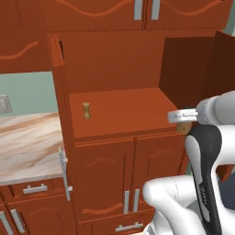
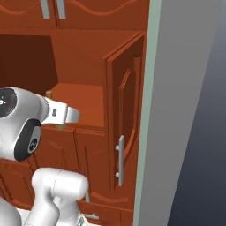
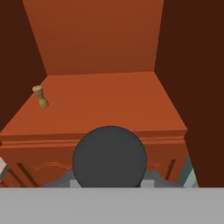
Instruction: Take 2 condiments from the cabinet and move them on the counter near the stove.Make sure the condiments are lined up with each other, next to each other.
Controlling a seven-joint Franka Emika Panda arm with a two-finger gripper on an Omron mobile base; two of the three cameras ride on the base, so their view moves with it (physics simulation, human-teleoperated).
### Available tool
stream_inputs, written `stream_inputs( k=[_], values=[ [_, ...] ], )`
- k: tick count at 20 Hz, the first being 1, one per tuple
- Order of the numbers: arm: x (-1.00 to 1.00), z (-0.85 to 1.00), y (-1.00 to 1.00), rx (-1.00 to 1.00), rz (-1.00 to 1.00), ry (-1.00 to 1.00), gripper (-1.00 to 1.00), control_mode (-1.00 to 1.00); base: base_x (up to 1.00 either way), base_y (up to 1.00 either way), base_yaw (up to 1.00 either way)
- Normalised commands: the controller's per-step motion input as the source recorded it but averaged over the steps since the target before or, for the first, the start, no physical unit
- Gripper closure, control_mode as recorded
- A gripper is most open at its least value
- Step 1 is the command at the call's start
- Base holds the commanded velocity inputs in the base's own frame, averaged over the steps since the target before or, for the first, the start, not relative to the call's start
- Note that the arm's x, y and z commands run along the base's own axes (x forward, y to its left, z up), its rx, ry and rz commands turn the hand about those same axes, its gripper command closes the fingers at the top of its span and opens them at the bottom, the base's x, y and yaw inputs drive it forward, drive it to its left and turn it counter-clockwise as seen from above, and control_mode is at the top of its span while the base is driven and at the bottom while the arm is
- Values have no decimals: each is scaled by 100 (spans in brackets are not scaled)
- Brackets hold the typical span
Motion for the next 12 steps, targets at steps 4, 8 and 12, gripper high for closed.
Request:
stream_inputs(
  k=[4, 8, 12],
  values=[
    [0, 0, 0, 0, 0, 0, 100, 100, -75, 0, 0],
    [0, 0, 0, 0, 0, 0, 100, 100, -66, 0, 0],
    [0, 0, 0, 0, 0, 0, 100, 100, -65, 6, 26]
  ],
)
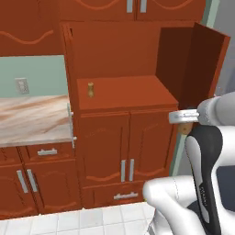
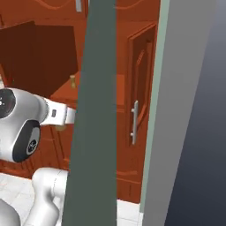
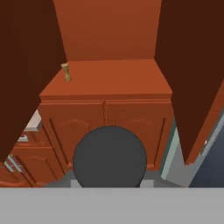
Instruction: Take 2 condiments from the cabinet and move them on the counter near the stove.Make sure the condiments are lined up with each other, next to each other.
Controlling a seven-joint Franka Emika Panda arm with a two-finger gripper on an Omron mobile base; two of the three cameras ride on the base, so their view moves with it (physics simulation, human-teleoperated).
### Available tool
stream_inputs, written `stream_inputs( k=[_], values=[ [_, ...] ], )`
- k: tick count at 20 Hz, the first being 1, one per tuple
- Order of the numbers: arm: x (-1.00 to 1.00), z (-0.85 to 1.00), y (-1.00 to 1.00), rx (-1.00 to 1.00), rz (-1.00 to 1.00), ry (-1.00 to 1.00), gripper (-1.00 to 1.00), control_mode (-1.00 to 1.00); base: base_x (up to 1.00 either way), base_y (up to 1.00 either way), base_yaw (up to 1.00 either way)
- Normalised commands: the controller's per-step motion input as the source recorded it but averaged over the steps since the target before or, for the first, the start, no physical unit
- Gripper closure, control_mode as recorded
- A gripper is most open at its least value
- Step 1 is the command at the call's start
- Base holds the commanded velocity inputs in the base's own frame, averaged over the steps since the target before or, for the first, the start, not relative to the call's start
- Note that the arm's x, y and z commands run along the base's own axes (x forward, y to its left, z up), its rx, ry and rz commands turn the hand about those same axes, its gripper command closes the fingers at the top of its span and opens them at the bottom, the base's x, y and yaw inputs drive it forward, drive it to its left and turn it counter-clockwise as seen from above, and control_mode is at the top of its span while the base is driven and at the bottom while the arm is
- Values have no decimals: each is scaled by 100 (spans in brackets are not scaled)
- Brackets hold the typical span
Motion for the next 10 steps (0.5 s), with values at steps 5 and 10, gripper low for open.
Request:
stream_inputs(
  k=[5, 10],
  values=[
    [0, 0, 0, 0, 0, 0, 100, 100, -53, 22, 50],
    [0, 0, 0, 0, 0, 0, 100, 100, -40, 17, 57]
  ],
)
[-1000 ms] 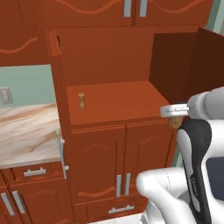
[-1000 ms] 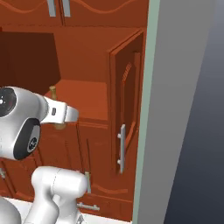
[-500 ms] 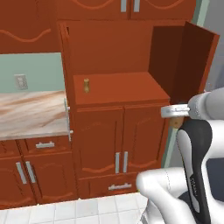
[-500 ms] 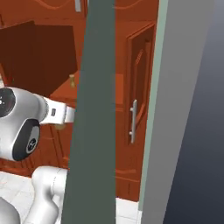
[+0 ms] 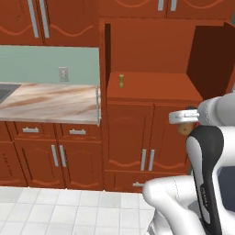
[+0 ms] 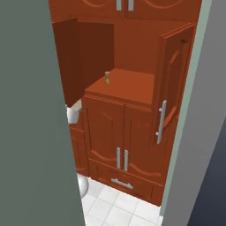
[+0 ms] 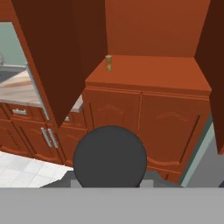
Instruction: Take 2 condiments from the cabinet and move them on the counter near the stove.Make sure the condiments are lined up with each other, next to each other.
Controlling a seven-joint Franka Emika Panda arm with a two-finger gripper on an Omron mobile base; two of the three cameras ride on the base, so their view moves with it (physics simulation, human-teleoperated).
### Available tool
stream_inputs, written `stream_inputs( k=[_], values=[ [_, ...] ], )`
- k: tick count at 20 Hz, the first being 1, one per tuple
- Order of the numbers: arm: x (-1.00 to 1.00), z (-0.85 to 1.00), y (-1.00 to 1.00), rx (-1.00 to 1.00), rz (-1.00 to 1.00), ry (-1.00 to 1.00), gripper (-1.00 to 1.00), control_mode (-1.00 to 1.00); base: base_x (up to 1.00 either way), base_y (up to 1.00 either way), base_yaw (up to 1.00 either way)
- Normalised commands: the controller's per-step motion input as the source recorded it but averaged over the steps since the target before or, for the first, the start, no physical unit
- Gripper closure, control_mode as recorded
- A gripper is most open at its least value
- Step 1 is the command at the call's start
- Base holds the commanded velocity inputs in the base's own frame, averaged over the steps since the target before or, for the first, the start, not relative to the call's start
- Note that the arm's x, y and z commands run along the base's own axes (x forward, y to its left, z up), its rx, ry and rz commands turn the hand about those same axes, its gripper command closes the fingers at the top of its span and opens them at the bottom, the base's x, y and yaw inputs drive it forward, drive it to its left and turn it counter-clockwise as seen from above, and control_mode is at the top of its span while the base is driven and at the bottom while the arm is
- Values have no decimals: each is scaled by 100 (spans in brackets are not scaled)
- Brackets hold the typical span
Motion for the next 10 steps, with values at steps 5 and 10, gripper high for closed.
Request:
stream_inputs(
  k=[5, 10],
  values=[
    [0, 0, 0, 0, 0, 0, 100, 100, -25, 23, 61],
    [0, 0, 0, 0, 0, 0, 100, 100, 5, 43, 32]
  ],
)
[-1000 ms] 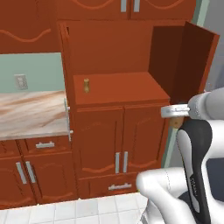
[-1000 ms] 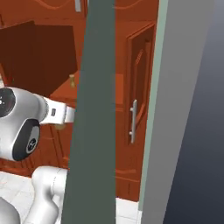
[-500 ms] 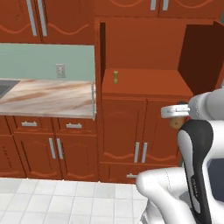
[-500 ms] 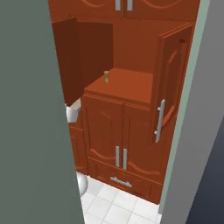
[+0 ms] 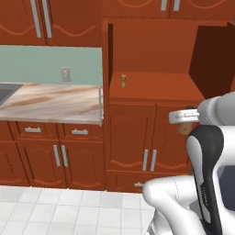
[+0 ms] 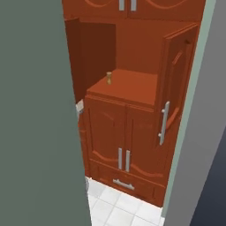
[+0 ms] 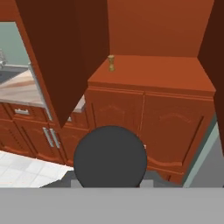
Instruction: Take 2 condiments from the cabinet and move them on the counter near the stove.Make sure the condiments are lined up with each other, next to each other.
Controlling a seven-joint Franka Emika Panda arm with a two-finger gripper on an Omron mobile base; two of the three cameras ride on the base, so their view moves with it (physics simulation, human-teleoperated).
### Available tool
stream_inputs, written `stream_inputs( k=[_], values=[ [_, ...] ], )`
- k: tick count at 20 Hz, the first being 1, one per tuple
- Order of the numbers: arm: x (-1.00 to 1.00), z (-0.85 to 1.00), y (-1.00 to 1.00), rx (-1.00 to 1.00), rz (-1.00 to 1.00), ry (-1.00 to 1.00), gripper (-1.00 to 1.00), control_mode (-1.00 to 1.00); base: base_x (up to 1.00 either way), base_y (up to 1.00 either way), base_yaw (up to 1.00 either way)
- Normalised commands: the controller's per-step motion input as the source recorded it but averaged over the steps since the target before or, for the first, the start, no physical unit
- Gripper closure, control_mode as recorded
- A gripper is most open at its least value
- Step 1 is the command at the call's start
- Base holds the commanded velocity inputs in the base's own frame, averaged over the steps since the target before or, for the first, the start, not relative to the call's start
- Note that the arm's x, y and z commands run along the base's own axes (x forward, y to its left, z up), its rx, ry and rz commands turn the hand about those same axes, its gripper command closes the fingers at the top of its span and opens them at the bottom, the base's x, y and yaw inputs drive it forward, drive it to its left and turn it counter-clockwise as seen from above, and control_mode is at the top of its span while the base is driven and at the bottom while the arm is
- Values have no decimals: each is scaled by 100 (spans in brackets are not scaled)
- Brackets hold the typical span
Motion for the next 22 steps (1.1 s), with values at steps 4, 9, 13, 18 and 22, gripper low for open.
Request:
stream_inputs(
  k=[4, 9, 13, 18, 22],
  values=[
    [0, 0, 0, 0, 0, 0, 100, 100, 5, 79, 3],
    [0, 0, 0, 0, 0, 0, 100, 100, -3, 89, 0],
    [0, 0, 0, 0, 0, 0, 100, 100, -18, 83, 17],
    [0, 0, 0, 0, 0, 0, 100, 100, -22, 68, 41],
    [0, 0, 0, 0, 0, 0, 100, 100, -11, 62, 51]
  ],
)
